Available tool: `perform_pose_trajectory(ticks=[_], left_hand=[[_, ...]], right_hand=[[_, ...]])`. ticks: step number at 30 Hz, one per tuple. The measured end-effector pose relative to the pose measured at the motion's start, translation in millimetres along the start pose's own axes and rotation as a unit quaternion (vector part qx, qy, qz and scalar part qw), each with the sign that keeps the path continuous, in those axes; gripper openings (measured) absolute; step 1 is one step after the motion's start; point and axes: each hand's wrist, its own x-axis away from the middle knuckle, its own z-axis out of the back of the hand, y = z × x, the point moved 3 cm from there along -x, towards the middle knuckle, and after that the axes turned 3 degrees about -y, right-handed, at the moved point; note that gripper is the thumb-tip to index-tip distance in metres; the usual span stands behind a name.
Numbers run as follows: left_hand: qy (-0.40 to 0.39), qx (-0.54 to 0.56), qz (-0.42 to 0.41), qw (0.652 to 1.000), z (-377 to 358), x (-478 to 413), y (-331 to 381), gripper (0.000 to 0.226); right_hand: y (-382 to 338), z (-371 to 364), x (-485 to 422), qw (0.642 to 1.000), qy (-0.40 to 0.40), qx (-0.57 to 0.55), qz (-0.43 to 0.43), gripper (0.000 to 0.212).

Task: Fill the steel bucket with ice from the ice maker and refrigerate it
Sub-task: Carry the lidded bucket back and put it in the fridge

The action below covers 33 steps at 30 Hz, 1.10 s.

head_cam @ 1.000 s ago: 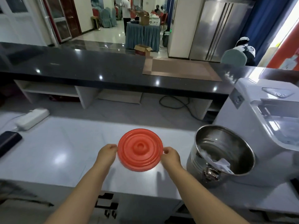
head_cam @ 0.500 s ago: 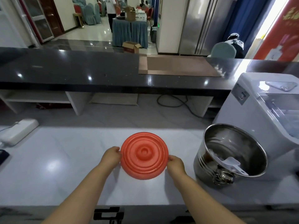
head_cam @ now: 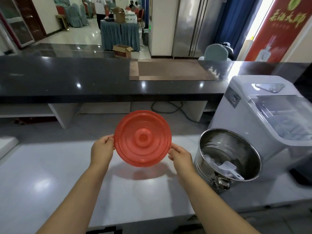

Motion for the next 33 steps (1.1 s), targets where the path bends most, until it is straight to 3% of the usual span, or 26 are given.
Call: perform_pose_trajectory(ticks=[8, 14, 17, 19, 23, 29, 33], left_hand=[[-0.016, 0.248, 0.052, 0.967, -28, 8, 47, 0.042], [-0.086, 0.319, 0.026, 0.943, -60, 24, 80, 0.049], [-0.128, 0.315, 0.008, 0.940, -87, 36, 92, 0.050], [-0.151, 0.297, 0.009, 0.943, -106, 45, 97, 0.047], [-0.187, 0.225, -0.006, 0.956, -147, 65, 99, 0.026], [-0.252, 0.235, 0.042, 0.938, -197, 96, 96, 0.020], [-0.265, 0.254, 0.073, 0.927, -215, 110, 91, 0.025]], right_hand=[[-40, 16, -2, 0.973, -0.010, -0.231, 0.004, 0.019], [-68, 55, 10, 0.981, 0.042, -0.174, 0.077, 0.027], [-75, 84, 22, 0.977, 0.088, -0.158, 0.110, 0.042], [-77, 103, 29, 0.970, 0.124, -0.158, 0.134, 0.040], [-76, 138, 43, 0.956, 0.211, -0.112, 0.172, 0.005], [-48, 178, 62, 0.938, 0.294, -0.069, 0.170, 0.027], [-31, 194, 64, 0.926, 0.333, -0.105, 0.141, 0.024]])
